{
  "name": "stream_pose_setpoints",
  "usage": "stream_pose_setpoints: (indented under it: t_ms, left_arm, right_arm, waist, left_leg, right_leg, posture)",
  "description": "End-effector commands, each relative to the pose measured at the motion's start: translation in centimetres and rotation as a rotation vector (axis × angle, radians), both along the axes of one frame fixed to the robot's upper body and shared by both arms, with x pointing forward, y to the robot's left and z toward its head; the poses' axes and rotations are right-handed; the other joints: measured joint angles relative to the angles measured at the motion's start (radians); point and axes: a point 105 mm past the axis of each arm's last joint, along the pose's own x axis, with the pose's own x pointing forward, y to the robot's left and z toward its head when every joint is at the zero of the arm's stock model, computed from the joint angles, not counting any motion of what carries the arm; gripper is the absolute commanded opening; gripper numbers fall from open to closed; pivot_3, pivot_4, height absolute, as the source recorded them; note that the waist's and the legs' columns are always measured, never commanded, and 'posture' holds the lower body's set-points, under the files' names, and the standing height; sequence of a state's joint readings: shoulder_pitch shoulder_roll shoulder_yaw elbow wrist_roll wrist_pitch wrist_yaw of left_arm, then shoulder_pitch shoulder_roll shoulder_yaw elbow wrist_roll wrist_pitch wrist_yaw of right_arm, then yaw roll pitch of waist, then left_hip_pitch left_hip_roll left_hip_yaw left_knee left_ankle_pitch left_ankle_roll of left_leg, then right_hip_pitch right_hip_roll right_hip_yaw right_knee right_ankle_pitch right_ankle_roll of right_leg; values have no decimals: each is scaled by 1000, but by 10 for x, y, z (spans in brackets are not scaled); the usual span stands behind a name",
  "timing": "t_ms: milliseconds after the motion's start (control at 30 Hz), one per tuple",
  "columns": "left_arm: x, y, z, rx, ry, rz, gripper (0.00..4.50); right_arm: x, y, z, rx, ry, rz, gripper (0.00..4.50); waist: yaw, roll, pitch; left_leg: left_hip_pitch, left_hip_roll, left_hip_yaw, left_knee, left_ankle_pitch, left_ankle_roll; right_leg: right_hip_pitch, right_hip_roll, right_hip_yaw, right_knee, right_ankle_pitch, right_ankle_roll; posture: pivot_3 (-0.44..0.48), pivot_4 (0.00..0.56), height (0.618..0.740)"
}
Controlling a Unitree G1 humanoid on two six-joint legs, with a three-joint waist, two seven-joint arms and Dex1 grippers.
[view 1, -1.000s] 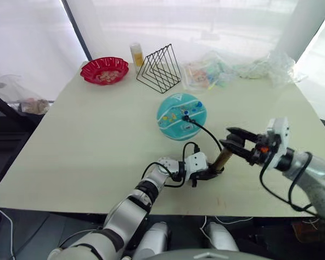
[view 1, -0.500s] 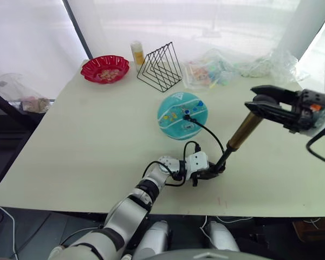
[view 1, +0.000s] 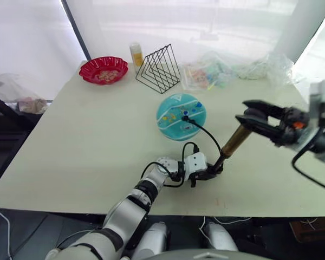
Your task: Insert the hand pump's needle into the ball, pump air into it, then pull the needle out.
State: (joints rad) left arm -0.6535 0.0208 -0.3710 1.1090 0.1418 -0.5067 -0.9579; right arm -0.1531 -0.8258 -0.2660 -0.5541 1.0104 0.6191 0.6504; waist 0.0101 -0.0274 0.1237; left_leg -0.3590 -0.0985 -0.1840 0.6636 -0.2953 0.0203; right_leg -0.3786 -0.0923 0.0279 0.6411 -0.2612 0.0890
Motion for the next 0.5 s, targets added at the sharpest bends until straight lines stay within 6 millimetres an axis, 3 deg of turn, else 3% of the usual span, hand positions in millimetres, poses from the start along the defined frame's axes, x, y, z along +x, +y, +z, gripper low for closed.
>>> stream_pose_setpoints:
  t_ms: [33, 300, 400, 500]
  left_arm:
    - [-32, 30, -55, 201, 173, -29, 1113]
    - [-32, 31, -55, 207, 172, -33, 1113]
    - [-33, 32, -56, 211, 172, -36, 1113]
    - [-33, 32, -56, 212, 173, -38, 1113]
  right_arm:
    - [12, -10, -58, -101, 137, -107, 2103]
    - [9, -1, -112, -135, 224, -140, 2103]
    - [12, -1, -104, -133, 188, -137, 2103]
    - [17, -3, -74, -82, 108, -130, 2103]
  waist:
    - [0, -1, -3]
    - [1, -2, -6]
    - [0, 0, -7]
    - [0, 0, -7]
  left_leg:
    - [0, 0, 0, 0, 0, 0]
    - [0, 0, -1, 0, 0, 0]
    - [1, 0, -1, 0, 0, 0]
    - [0, 0, -1, 0, 0, 0]
  right_leg:
    - [0, 1, 0, 0, 0, 0]
    - [0, 2, 0, 0, 0, 0]
    - [0, 2, 1, 0, 0, 0]
    - [0, 2, 0, 0, 0, -1]
  posture:
    - [0, 150, 740]
    - [0, 150, 740]
    - [0, 150, 740]
    - [0, 150, 740]
